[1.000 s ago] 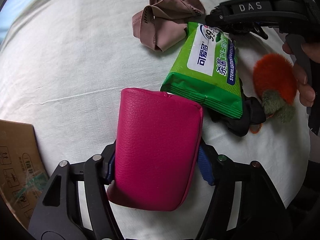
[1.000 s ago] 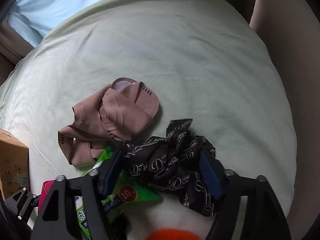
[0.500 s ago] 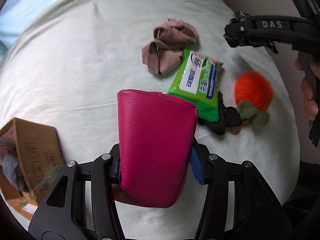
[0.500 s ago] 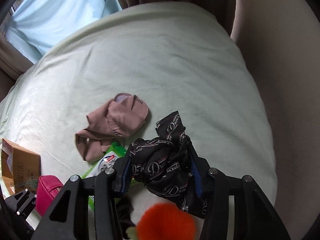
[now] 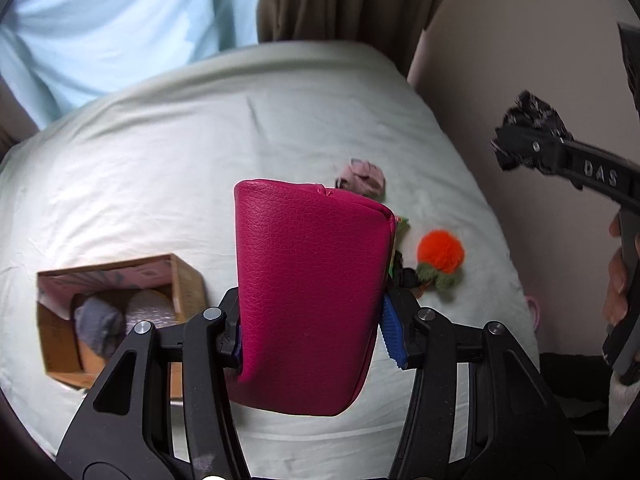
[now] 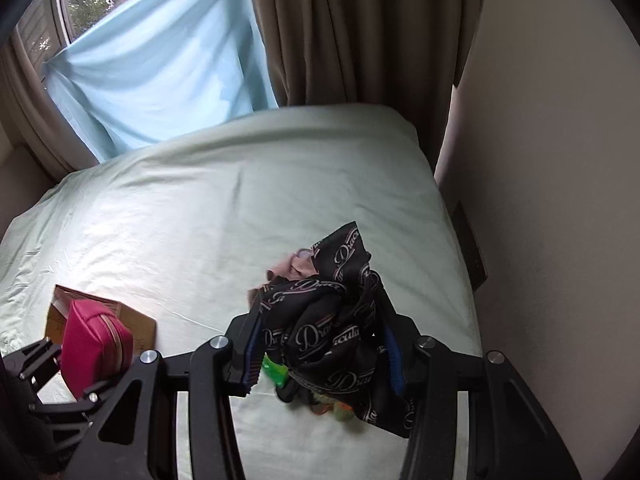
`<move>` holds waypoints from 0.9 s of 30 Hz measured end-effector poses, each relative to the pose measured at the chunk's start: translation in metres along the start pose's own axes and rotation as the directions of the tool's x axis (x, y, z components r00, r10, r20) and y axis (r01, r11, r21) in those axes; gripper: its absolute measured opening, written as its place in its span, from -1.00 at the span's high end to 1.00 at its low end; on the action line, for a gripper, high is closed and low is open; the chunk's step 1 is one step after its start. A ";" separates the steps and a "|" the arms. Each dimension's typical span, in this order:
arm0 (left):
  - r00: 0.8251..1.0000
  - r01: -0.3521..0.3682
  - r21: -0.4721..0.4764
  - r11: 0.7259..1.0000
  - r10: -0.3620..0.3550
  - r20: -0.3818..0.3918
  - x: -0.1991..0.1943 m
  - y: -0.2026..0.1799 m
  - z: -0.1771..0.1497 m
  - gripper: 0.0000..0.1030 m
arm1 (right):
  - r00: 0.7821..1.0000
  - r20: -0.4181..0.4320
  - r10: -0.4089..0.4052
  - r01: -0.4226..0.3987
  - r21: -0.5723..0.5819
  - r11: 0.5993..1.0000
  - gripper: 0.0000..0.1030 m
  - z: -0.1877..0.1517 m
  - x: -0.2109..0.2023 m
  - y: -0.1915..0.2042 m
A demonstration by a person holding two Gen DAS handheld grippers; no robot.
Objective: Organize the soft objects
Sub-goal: 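Carry the pink pouch and black scrunchie over the box with both tools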
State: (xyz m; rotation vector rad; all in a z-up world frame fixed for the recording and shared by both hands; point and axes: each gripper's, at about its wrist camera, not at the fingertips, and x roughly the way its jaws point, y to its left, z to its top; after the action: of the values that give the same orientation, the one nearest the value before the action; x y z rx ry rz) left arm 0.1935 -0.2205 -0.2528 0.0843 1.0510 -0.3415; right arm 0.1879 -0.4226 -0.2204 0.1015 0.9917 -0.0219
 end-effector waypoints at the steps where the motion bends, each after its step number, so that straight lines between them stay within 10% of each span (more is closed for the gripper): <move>1: 1.000 -0.003 -0.010 1.000 0.003 0.013 -0.012 0.006 0.002 0.08 | 1.000 0.011 -0.001 0.001 -0.007 1.000 0.13 0.002 -0.013 0.008; 14: 0.997 -0.045 -0.156 0.987 0.055 0.062 -0.119 0.132 -0.024 0.08 | 0.992 0.071 0.107 -0.104 -0.036 0.994 0.13 0.001 -0.098 0.143; 27: 0.996 -0.085 -0.200 0.976 0.079 -0.041 -0.116 0.308 -0.055 0.08 | 0.982 -0.015 0.186 -0.186 0.004 0.982 0.13 -0.015 -0.045 0.308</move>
State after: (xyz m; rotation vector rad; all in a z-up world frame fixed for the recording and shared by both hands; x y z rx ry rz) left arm 0.1922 0.1103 -0.2090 -0.0486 1.1063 -0.1579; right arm 0.1706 -0.1155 -0.1674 0.1973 0.9947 0.1493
